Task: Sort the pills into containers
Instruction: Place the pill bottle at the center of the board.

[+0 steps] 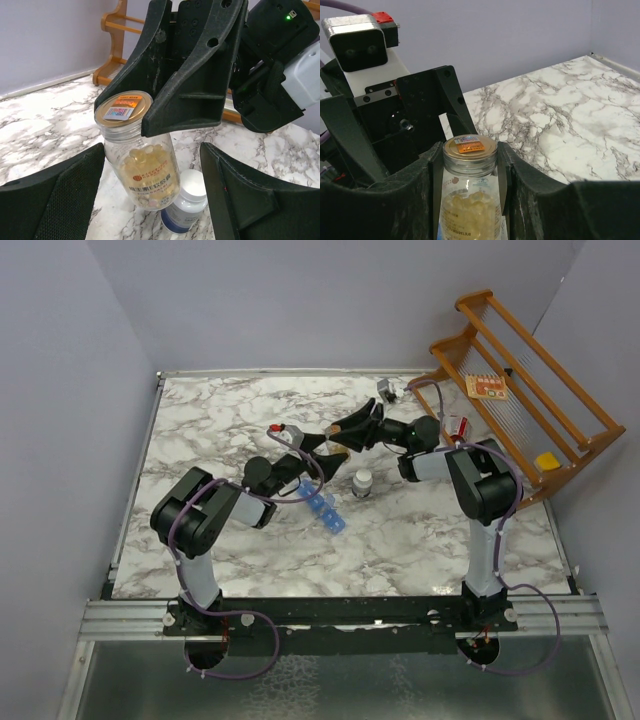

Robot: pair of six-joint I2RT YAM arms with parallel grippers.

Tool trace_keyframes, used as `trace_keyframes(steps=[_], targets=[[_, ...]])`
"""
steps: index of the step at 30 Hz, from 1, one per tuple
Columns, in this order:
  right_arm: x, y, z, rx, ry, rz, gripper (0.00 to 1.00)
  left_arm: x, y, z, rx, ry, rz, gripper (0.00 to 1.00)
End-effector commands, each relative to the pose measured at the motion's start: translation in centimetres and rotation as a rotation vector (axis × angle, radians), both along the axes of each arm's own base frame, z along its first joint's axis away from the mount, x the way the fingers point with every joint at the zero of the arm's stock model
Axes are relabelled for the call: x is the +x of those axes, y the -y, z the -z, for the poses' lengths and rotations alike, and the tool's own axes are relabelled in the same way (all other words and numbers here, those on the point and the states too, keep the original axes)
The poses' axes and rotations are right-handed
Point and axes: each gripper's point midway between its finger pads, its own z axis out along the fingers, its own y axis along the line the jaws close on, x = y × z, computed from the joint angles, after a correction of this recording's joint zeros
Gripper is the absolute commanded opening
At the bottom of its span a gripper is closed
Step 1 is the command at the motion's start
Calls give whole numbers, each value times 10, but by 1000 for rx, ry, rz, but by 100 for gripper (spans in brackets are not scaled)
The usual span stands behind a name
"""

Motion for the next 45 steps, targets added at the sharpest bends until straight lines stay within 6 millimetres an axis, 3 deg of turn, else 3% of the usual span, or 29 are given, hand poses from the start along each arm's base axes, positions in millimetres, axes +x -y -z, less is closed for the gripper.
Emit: trace_keyframes(steps=[1,11,19,26,29,32,36,42,43,45], targets=[[-37,4,-62,115,380,-39,1,0,5,-14,-49,30,22,78],[-41,1,-68,123,396,-42,1,-2,5,-10,-50,21,33,77],[-42,0,-64,118,391,-47,1,1,7,-15,-64,32,29,50],[-42,-1,-60,112,382,-52,1,2,10,-20,-84,32,48,51],[-42,-1,-59,111,382,-53,1,2,11,-21,-91,32,57,56],[-42,-1,-59,110,383,-55,1,2,12,-23,-94,36,60,46],[-42,-2,-56,105,381,-61,1,3,13,-25,-103,36,66,18],[-40,-2,-52,100,380,-54,1,-2,14,-25,-94,46,87,14],[-39,-2,-50,100,378,-54,4,-4,13,-25,-91,48,88,13],[-39,-3,-50,100,375,-56,24,-5,13,-23,-84,45,88,12]])
